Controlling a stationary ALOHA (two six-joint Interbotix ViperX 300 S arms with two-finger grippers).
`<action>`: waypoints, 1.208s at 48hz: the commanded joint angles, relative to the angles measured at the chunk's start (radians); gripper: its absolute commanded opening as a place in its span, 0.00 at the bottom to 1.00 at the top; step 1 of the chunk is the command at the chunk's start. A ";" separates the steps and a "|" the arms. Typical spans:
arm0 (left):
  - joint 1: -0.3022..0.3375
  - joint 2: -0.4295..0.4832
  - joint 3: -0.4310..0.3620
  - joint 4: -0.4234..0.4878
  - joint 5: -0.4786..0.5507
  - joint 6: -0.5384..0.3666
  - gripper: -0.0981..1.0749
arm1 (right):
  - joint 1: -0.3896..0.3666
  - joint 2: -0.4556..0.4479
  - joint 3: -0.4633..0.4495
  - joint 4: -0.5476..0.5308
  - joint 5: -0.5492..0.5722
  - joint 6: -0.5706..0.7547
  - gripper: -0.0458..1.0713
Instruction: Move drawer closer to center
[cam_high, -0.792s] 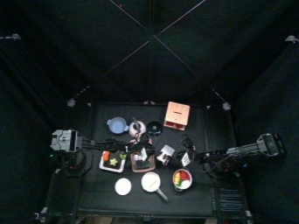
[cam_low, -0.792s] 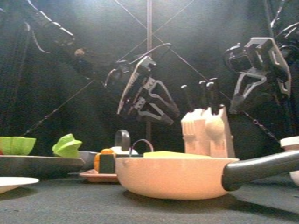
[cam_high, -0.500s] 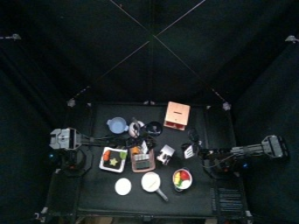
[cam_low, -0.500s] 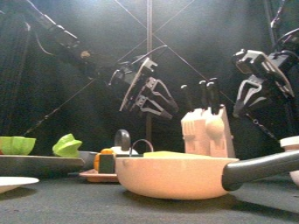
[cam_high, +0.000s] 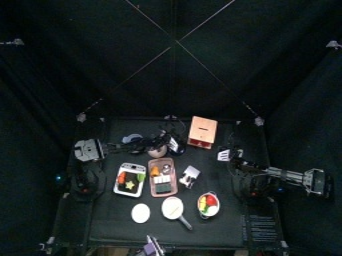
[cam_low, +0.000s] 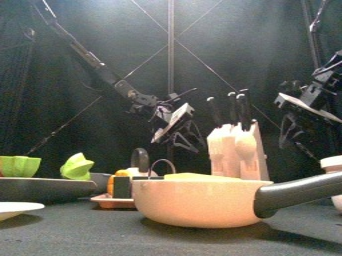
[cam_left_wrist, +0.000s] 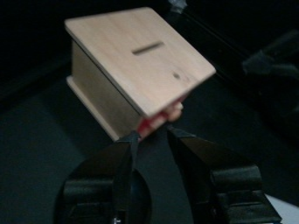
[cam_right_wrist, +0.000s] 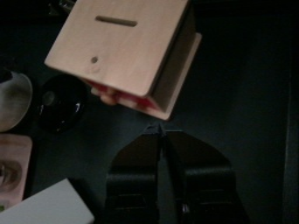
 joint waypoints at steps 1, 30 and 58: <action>0.020 0.011 -0.086 0.003 0.018 0.003 0.72 | -0.143 0.011 0.000 -0.034 -0.097 -0.002 0.41; 0.074 0.121 -0.204 0.000 0.110 -0.002 0.72 | -0.407 0.153 -0.029 -0.144 -0.423 0.000 0.41; 0.095 0.132 -0.204 -0.028 0.104 0.003 0.59 | -0.414 0.189 -0.055 -0.147 -0.437 0.002 0.41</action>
